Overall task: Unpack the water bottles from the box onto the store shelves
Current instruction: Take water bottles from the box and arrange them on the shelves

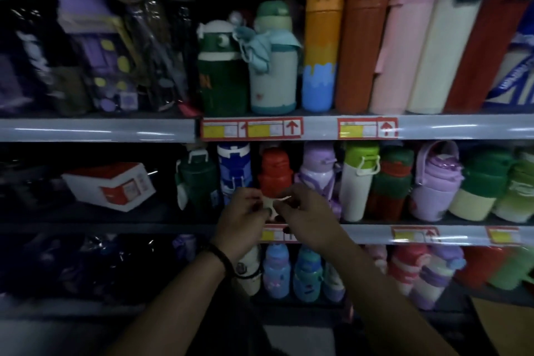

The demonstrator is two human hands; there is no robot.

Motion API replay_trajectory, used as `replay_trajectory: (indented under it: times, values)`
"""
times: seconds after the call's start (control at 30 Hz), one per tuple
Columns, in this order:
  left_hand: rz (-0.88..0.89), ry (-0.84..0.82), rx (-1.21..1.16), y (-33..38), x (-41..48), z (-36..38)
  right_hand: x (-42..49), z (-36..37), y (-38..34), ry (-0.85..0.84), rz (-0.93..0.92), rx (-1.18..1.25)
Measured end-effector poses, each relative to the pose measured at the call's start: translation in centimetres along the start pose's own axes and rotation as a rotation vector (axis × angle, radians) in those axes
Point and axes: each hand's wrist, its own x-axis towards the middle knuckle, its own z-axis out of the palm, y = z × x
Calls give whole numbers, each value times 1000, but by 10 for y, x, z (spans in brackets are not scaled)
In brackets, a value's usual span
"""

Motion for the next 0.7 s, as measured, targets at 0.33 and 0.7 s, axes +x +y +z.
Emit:
replay_trajectory:
  times: [0.33, 0.7]
  values:
    - [228, 271, 144, 6, 14, -39, 32, 56, -16, 95, -117, 73]
    - [182, 202, 156, -14, 3, -56, 52, 100, -7, 381, -160, -249]
